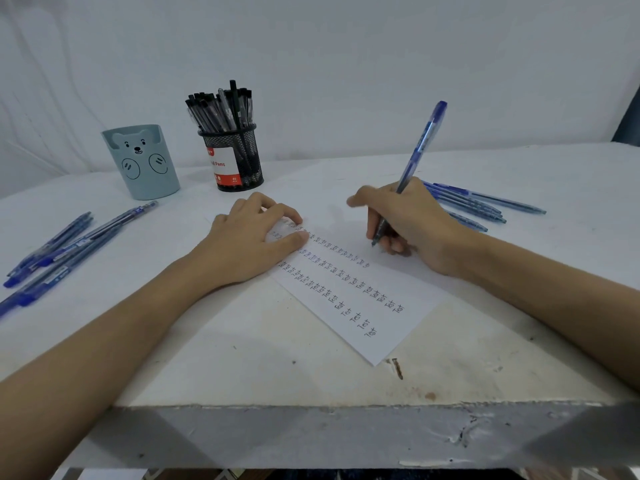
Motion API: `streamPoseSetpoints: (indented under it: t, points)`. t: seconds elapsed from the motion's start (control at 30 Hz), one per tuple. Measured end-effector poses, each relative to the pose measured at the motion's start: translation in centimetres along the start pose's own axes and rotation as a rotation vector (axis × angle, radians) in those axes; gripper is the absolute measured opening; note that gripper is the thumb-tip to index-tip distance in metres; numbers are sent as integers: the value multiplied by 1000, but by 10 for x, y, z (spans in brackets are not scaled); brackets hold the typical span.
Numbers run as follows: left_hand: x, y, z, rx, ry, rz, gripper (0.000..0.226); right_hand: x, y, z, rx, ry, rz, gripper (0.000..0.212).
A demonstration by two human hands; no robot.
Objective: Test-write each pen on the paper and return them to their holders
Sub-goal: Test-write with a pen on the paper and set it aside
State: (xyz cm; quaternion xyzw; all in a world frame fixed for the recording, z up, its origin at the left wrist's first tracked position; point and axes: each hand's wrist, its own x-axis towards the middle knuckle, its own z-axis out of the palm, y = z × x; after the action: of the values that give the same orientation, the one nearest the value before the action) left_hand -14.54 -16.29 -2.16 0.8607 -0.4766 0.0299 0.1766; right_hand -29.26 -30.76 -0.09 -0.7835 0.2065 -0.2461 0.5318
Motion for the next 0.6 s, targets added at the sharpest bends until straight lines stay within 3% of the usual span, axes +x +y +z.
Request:
streamPoseSetpoints:
  t: [0.1,0.2,0.27,0.4,0.6]
  points:
    - [-3,1,-2,71,6,-29,72,6,-3,-9,-5,53,45,40]
    - [-2,3,-3,44,-32,-8,79,11,-3,-16,-14,108,71,29]
    - [-3,5,-5,-13,-84,26,71,13,-2,-18,21,115,71,20]
    - [-8,11,-8,-193,-169,83,40,13,-4,-21,108,122,79,25]
    - [-9,8,-6,-267,-181,75,39,11,-3,-20,120,82,53,23]
